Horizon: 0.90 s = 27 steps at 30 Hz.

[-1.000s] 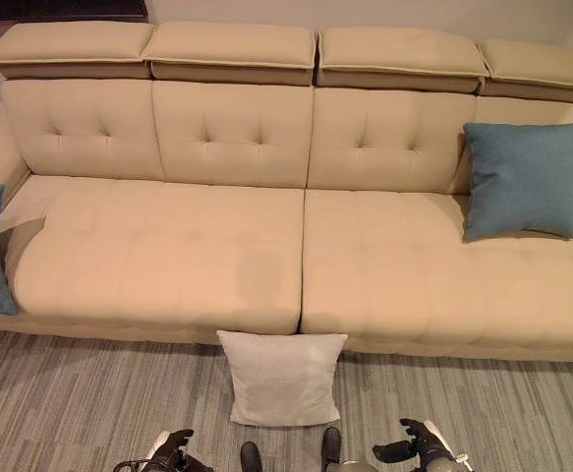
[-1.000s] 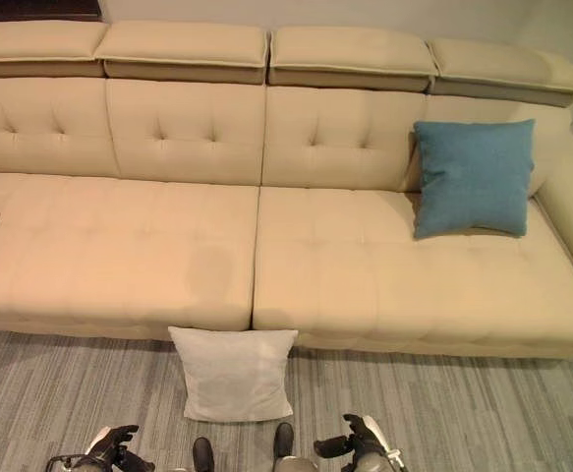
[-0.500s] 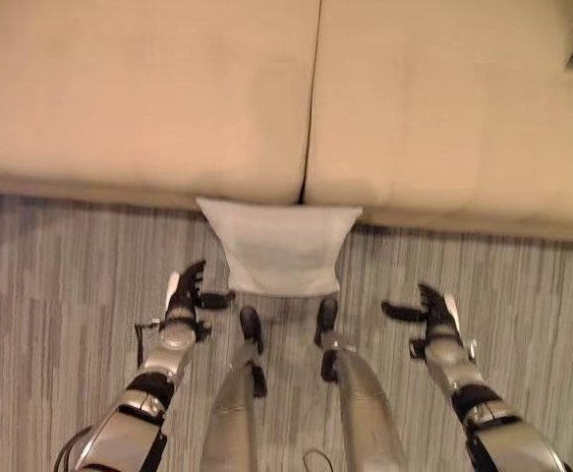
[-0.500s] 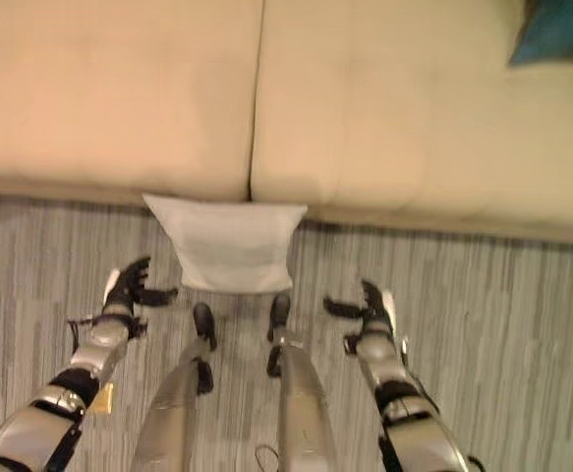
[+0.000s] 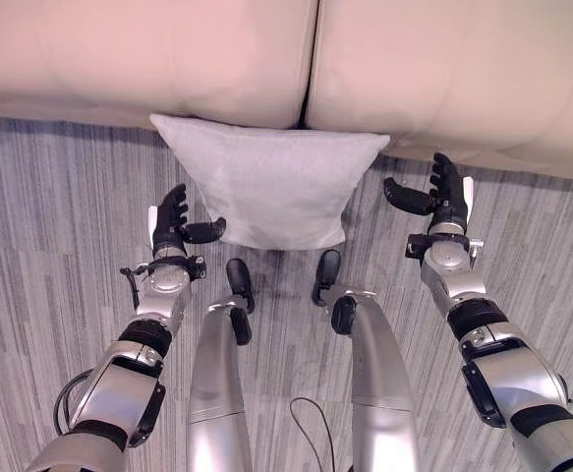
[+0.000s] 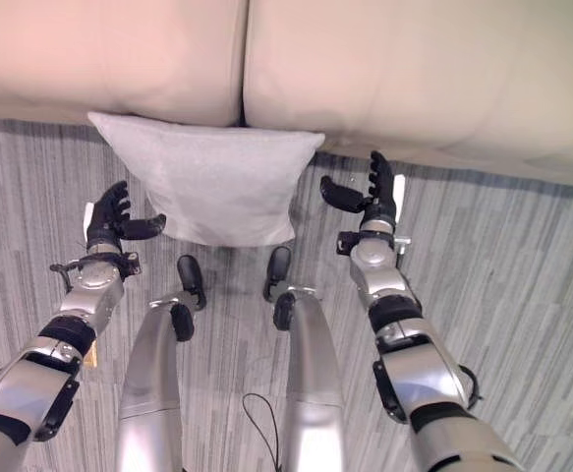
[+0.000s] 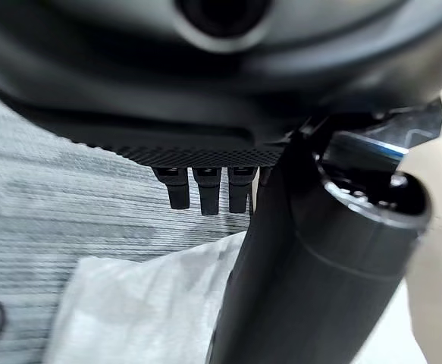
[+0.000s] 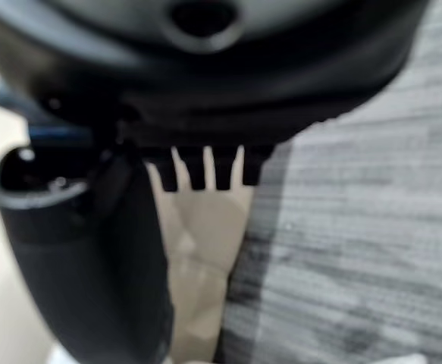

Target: Pick up all the scattered cushions and arrange them neatly on the sofa.

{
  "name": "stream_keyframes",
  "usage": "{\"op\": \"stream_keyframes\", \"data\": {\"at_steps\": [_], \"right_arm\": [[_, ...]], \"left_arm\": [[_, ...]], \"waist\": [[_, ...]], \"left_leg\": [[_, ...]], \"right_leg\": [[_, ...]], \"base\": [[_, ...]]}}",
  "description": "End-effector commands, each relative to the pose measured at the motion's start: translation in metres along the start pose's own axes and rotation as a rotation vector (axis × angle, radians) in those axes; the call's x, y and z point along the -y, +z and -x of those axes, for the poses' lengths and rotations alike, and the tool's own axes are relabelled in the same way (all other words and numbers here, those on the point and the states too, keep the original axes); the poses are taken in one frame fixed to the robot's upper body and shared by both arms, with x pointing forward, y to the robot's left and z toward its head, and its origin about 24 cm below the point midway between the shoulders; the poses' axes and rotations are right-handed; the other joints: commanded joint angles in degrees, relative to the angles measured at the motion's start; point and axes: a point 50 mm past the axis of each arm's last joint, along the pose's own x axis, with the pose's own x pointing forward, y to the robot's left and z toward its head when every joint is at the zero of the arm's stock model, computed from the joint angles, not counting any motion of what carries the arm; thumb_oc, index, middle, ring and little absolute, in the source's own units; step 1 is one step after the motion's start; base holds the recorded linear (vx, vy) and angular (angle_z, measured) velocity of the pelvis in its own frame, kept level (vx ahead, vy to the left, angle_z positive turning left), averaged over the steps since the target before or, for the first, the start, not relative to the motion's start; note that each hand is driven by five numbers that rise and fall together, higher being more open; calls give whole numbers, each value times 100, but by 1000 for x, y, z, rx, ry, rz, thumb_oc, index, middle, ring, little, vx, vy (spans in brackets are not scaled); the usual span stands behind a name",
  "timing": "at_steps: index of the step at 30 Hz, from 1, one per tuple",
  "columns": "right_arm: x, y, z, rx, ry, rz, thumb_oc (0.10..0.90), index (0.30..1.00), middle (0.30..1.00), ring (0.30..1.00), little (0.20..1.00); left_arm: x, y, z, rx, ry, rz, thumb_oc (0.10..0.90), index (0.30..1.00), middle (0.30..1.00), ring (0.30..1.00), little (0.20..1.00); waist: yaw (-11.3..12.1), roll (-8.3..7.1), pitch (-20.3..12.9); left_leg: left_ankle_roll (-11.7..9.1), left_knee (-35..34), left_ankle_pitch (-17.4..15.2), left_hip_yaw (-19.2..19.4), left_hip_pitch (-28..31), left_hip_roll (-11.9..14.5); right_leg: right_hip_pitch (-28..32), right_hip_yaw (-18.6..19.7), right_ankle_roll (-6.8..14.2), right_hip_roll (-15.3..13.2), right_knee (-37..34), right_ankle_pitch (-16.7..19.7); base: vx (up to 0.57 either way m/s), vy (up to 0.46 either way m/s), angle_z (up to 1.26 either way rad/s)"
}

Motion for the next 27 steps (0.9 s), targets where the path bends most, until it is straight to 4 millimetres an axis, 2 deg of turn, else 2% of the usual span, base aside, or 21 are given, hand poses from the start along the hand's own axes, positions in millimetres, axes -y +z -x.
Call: {"op": "stream_keyframes", "data": {"at_steps": [1,3,5,10,12,13,14,15,16,17,21,27], "right_arm": [[-5,-20,17,16,19,-7,800,900,900,900,900],[-32,-11,24,43,97,-32,800,900,900,900,900],[-38,-9,25,48,115,-35,800,900,900,900,900],[-57,6,26,87,170,-56,800,900,900,900,900],[-82,25,30,123,234,-109,800,900,900,900,900],[-82,25,30,124,233,-110,800,900,900,900,900],[-100,43,33,160,282,-149,800,900,900,900,900],[-100,43,33,160,282,-149,800,900,900,900,900],[-113,60,39,211,331,-186,449,373,373,373,373],[-113,60,39,211,331,-187,400,300,300,300,300],[-118,74,45,281,374,-213,400,300,300,300,300],[-112,67,53,308,400,-235,400,300,300,300,300]], "left_arm": [[-21,-28,14,-33,78,-3,800,900,900,900,900],[-9,-21,12,-7,41,-28,800,900,900,900,900],[-6,-16,11,5,30,-37,800,900,900,900,900],[5,9,0,80,-6,-72,800,900,900,900,900],[26,33,-6,139,-50,-63,800,900,900,900,900],[26,33,-6,140,-50,-63,800,900,900,900,900],[47,53,-6,197,-94,-35,800,900,900,900,900],[47,54,-6,198,-94,-35,800,900,900,900,900],[66,74,-4,264,-145,-14,422,333,333,333,333],[67,74,-4,264,-145,-14,400,300,300,300,300],[84,90,5,337,-207,21,400,300,300,300,300],[91,82,15,343,-252,46,400,300,300,300,300]], "waist": [[-34,84,-859],[-31,40,-882],[-34,37,-901],[-42,34,-944],[-43,43,-970],[-43,41,-967],[-33,46,-983],[-33,45,-981],[-36,43,-1031],[-37,43,-1027],[-67,38,-1110],[-130,15,-1215]], "left_leg": [[1,-105,-404,-62,258,-18],[15,-127,-390,-92,97,-86],[20,-137,-382,-106,59,-97],[30,-189,-334,-145,-88,-159],[38,-166,-323,-160,-220,-198],[39,-165,-323,-159,-224,-199],[53,-168,-324,-164,-270,-218],[54,-167,-324,-164,-273,-218],[60,-219,-305,-165,-265,-242],[60,-223,-303,-164,-262,-243],[63,-368,-291,-164,-141,-253],[29,-986,-167,-182,365,-266]], "right_leg": [[365,481,771,107,-518,-82],[212,472,778,54,-507,-58],[180,469,780,47,-526,-43],[42,501,814,-3,-541,3],[-84,543,838,-34,-534,33],[-88,544,838,-35,-532,33],[-128,577,868,-46,-537,76],[-131,578,868,-46,-535,75],[-126,584,905,-50,-569,98],[-124,585,905,-51,-571,99],[2,579,926,-48,-678,129],[532,530,977,-13,-1241,293]], "base": [[47,3,4],[0,0,0],[3,24,6],[0,30,6],[23,52,4],[30,62,5],[14,36,5],[29,60,3],[14,25,3],[20,27,4],[5,14,4],[-29,-1,-1]]}}
